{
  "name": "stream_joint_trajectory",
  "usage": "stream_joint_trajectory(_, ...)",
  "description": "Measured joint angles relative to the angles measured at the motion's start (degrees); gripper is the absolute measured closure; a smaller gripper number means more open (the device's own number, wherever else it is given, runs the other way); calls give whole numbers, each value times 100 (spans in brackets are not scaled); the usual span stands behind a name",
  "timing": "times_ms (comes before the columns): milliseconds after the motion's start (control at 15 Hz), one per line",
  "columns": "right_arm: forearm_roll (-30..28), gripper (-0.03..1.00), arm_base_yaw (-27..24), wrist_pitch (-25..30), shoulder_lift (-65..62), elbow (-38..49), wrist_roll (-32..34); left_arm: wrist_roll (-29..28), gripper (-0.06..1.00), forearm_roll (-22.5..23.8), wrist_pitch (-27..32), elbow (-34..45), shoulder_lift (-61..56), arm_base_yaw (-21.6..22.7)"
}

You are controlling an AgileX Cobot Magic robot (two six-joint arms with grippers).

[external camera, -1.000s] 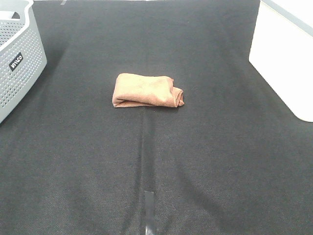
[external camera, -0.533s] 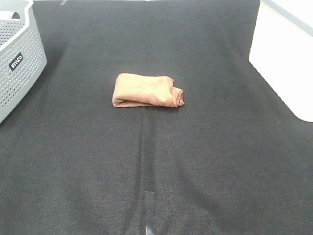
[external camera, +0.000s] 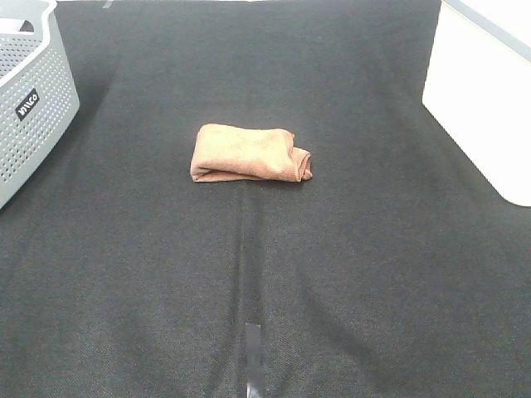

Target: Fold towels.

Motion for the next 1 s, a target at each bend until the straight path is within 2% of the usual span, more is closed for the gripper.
stream_joint_trajectory(67, 0, 10, -338, 0, 0, 0, 0, 0, 21, 0, 0, 0, 0, 309)
stream_joint_trajectory(200, 0, 10, -877, 0, 0, 0, 0, 0, 21, 0, 0, 0, 0, 378)
stream_joint_trajectory(333, 0, 10, -1152, 0, 0, 0, 0, 0, 21, 0, 0, 0, 0, 378)
stream_joint_trajectory(1000, 0, 10, -1203, -6, -195, 17, 0, 0, 21, 0, 0, 0, -6, 378)
